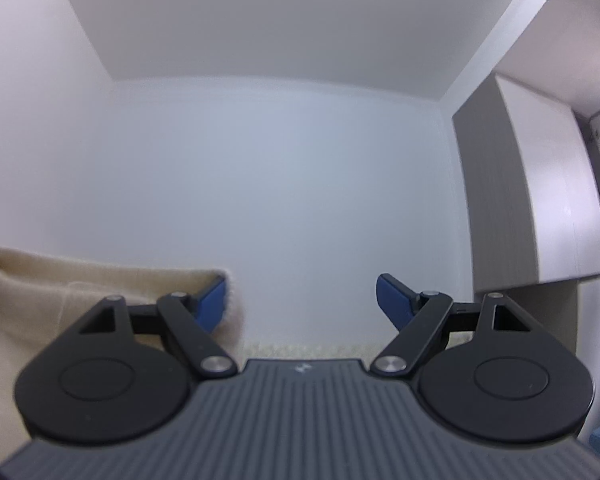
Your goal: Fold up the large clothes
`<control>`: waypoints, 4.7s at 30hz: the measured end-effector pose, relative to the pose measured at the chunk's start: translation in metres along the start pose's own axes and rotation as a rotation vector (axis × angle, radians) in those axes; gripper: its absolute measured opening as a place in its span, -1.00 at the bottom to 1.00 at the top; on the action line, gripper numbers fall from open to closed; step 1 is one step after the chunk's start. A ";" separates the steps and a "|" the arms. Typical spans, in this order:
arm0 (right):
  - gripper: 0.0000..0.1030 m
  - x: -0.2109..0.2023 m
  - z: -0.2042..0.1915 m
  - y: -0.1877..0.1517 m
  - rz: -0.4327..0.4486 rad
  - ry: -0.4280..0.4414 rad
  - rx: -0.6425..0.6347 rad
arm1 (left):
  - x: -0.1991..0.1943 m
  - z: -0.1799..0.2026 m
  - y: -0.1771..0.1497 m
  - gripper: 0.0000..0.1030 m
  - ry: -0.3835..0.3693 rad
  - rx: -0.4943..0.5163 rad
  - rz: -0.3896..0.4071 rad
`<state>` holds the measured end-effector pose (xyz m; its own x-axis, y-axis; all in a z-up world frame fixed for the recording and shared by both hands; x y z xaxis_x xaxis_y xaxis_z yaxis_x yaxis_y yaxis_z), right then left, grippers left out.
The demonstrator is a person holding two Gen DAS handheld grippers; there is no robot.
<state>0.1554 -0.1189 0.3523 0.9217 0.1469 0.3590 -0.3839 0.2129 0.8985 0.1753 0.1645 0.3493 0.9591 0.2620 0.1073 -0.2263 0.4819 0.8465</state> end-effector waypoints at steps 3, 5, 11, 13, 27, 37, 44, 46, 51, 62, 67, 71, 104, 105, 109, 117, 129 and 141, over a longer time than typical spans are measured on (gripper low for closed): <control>0.56 0.021 -0.016 -0.035 -0.044 0.024 -0.001 | 0.031 -0.024 -0.031 0.48 0.051 0.036 -0.047; 0.56 0.041 -0.033 -0.063 -0.099 0.048 -0.002 | 0.059 -0.049 -0.057 0.48 0.093 0.023 -0.109; 0.56 0.143 -0.083 -0.185 -0.329 0.138 0.043 | 0.166 -0.125 -0.158 0.48 0.195 0.043 -0.250; 0.56 0.180 -0.103 -0.227 -0.371 0.145 0.025 | 0.209 -0.151 -0.195 0.48 0.221 0.077 -0.272; 0.60 0.365 -0.292 -0.511 -0.525 0.240 -0.145 | 0.510 -0.401 -0.448 0.49 0.475 0.032 -0.553; 0.60 0.383 -0.343 -0.634 -0.721 0.314 -0.136 | 0.555 -0.462 -0.526 0.49 0.517 0.091 -0.693; 0.61 0.384 -0.354 -0.644 -0.760 0.350 -0.118 | 0.539 -0.445 -0.509 0.50 0.547 0.072 -0.727; 0.61 0.383 -0.352 -0.632 -0.754 0.360 -0.125 | 0.538 -0.437 -0.502 0.51 0.546 0.086 -0.732; 0.67 0.382 -0.344 -0.611 -0.801 0.405 -0.060 | 0.525 -0.424 -0.484 0.55 0.541 0.045 -0.801; 0.68 0.330 -0.307 -0.527 -0.784 0.455 0.004 | 0.447 -0.353 -0.406 0.72 0.383 0.044 -0.827; 0.68 0.286 -0.281 -0.473 -0.742 0.452 0.025 | 0.380 -0.325 -0.356 0.72 0.351 0.073 -0.772; 0.68 0.240 -0.265 -0.432 -0.712 0.463 0.038 | 0.317 -0.312 -0.321 0.72 0.340 0.040 -0.728; 0.68 -0.034 -0.254 -0.488 -0.850 0.618 0.232 | -0.046 -0.491 -0.355 0.69 0.602 -0.592 -0.729; 0.68 -0.034 -0.255 -0.492 -0.856 0.616 0.229 | -0.048 -0.492 -0.357 0.69 0.601 -0.594 -0.730; 0.68 -0.033 -0.259 -0.502 -0.877 0.612 0.195 | -0.039 -0.507 -0.374 0.69 0.583 -0.720 -0.724; 0.68 -0.028 -0.268 -0.516 -0.941 0.616 0.260 | -0.030 -0.510 -0.399 -0.05 0.614 -0.786 -0.740; 0.68 -0.030 -0.264 -0.515 -0.950 0.612 0.319 | -0.020 -0.534 -0.309 -0.82 0.622 -0.838 -0.481; 0.68 -0.022 -0.273 -0.503 -0.876 0.654 0.343 | 0.125 -0.591 -0.109 -0.85 0.745 -0.499 -0.280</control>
<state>0.3132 0.0345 -0.1770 0.6209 0.5739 -0.5339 0.5037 0.2297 0.8328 0.2196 0.6394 -0.0379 0.6726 0.4666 -0.5744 -0.2158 0.8661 0.4509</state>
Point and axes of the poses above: each gripper's, at about its wrist camera, not at the fingertips, and x roughly the way its jaws point, z to its right, y to its top, the point moved 5 cm from there along x, roughly the way its jaws point, and after that the axes turned 14 degrees about -x, right-handed, at the moved point
